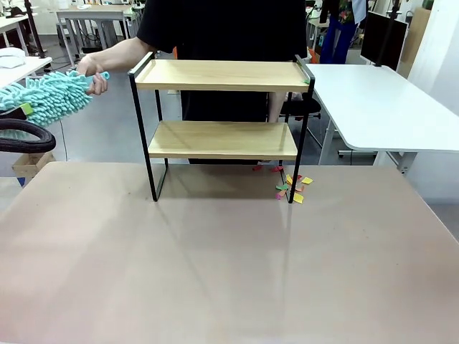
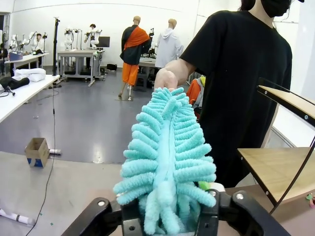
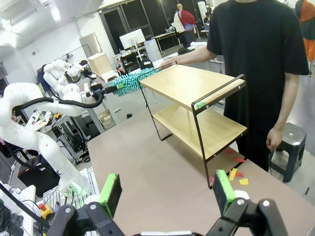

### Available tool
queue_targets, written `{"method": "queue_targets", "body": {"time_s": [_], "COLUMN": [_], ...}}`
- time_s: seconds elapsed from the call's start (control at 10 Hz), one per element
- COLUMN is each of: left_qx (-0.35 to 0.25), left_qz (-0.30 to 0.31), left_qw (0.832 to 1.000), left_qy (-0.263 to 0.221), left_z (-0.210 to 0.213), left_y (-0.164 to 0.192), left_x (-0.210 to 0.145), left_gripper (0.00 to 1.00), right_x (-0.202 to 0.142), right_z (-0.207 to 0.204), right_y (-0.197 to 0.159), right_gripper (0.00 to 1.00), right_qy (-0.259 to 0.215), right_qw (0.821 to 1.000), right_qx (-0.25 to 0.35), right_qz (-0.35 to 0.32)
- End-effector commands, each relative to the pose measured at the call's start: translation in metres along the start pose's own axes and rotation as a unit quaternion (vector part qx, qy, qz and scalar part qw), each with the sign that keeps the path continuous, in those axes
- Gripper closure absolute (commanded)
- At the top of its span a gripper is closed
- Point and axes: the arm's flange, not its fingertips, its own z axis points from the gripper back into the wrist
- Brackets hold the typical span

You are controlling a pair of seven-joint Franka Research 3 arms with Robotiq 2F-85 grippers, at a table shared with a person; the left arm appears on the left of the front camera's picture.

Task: Clean the shelf.
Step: Hand the Duster back to the human.

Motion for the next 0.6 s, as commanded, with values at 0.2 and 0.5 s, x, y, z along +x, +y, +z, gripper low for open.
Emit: {"method": "queue_targets", "body": {"time_s": [0.2, 0.5], "left_qx": [-0.018, -0.029], "left_qz": [0.037, 0.1], "left_qw": [0.999, 0.994], "left_qy": [0.014, 0.025], "left_z": [0.001, 0.019], "left_y": [0.003, 0.002], "left_x": [0.007, 0.042], "left_gripper": [0.0, 0.0], "right_x": [0.003, 0.003], "right_z": [0.0, 0.0], "right_y": [0.001, 0.001], "right_gripper": [0.0, 0.0], "right_qy": [-0.011, -0.011], "right_qw": [1.0, 1.0], "right_qx": [0.003, 0.003], "right_qz": [0.007, 0.007]}}
